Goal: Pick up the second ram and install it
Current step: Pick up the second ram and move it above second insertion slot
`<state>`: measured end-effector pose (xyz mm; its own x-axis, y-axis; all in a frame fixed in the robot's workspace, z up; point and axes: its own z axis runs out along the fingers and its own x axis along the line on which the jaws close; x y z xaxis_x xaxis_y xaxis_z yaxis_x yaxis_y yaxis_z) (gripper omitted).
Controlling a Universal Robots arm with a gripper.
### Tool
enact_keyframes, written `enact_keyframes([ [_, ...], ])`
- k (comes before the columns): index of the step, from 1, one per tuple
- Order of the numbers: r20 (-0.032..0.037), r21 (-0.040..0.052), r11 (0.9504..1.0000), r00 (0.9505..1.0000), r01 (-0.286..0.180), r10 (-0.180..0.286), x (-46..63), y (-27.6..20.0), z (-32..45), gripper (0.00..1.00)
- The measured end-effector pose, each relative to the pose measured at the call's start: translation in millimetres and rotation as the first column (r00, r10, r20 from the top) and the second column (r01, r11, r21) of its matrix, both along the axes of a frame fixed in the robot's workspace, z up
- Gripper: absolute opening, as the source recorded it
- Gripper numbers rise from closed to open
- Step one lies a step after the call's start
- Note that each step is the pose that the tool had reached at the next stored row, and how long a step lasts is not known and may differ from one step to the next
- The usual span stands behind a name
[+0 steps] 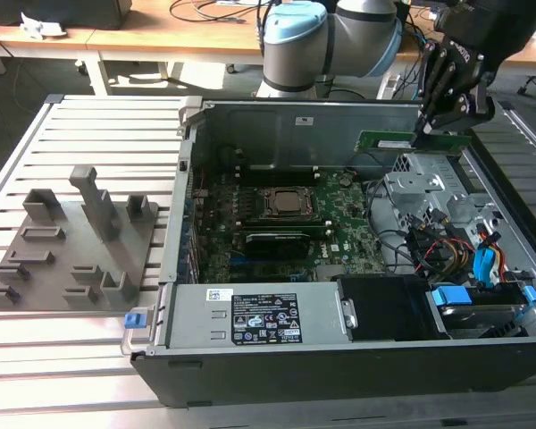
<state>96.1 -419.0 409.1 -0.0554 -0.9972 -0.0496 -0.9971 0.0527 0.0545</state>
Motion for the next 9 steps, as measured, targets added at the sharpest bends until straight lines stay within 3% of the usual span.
enact_keyframes([
  [3,0.0000,0.0000,1.0000,1.0000,0.000,0.000,-16.1,0.0,-2.4,0.14],
  [6,0.0000,0.0001,1.0000,1.0000,0.000,0.000,-24.2,0.0,-5.7,0.14],
  [9,-0.0001,-0.0002,1.0000,1.0000,0.000,0.000,-34.4,0.0,-13.6,0.14],
])
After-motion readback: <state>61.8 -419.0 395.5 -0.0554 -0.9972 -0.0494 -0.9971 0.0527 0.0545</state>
